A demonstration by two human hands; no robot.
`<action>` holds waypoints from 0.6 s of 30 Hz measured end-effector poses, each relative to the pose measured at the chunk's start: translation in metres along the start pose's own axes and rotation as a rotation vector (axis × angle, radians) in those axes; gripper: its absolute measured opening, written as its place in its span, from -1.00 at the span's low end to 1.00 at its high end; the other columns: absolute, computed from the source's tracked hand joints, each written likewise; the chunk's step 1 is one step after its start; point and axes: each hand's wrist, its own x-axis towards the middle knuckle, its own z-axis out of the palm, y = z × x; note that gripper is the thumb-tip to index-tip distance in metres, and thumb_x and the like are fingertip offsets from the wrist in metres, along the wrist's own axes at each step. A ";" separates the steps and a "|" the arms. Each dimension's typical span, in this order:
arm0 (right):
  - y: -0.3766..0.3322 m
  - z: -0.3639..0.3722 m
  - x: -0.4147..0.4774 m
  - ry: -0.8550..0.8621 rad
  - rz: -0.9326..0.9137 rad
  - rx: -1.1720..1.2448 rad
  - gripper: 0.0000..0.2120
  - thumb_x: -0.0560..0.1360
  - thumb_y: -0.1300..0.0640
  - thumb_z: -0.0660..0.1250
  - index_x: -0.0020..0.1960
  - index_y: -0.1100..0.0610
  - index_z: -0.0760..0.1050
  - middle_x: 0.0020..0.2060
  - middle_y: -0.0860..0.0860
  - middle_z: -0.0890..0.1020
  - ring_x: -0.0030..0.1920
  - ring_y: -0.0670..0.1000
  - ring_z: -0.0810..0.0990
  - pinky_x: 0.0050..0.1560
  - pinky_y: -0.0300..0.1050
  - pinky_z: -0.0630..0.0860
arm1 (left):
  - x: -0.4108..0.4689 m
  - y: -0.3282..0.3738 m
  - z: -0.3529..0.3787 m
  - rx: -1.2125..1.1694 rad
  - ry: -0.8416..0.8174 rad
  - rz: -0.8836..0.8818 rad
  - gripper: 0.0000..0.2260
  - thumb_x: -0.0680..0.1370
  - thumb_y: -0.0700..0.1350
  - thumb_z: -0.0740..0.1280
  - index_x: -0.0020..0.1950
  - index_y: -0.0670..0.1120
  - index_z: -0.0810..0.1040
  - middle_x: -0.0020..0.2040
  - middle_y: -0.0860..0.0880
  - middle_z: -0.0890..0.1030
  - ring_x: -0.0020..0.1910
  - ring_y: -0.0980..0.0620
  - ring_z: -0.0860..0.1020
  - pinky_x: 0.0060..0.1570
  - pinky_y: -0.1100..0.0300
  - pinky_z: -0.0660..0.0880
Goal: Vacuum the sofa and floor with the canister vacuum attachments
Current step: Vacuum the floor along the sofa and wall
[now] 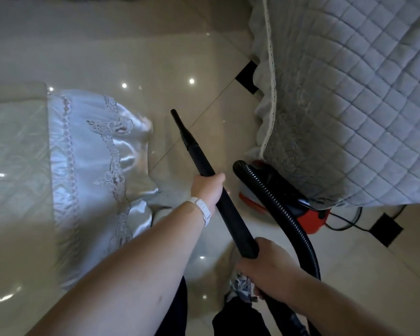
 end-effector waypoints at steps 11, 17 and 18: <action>0.036 0.007 0.046 0.044 -0.004 -0.007 -0.85 0.44 0.09 0.34 -0.01 0.04 0.46 -0.32 -0.01 0.57 -0.54 -0.10 0.51 -0.50 -0.25 0.47 | 0.032 -0.031 0.018 0.119 0.094 0.083 -0.81 0.47 -0.19 0.35 0.06 -0.14 0.46 -0.10 -0.16 0.61 -0.17 -0.17 0.69 -0.21 0.07 0.63; 0.057 0.016 0.071 0.040 -0.010 -0.035 -0.74 0.39 -0.03 0.30 0.08 -0.10 0.47 -0.23 -0.01 0.65 -0.37 -0.07 0.61 -0.26 -0.14 0.60 | 0.052 -0.050 0.023 0.213 0.068 0.099 -0.80 0.47 -0.15 0.39 0.01 -0.07 0.41 0.00 -0.19 0.63 -0.09 -0.20 0.67 -0.16 0.03 0.62; 0.059 0.017 0.075 0.041 -0.016 -0.021 -0.76 0.40 -0.03 0.30 0.07 -0.09 0.47 -0.23 -0.01 0.63 -0.37 -0.07 0.59 -0.27 -0.14 0.58 | 0.056 -0.053 0.023 0.227 0.068 0.101 -0.79 0.48 -0.15 0.39 0.04 -0.08 0.42 0.00 -0.19 0.63 -0.09 -0.18 0.66 -0.23 0.08 0.58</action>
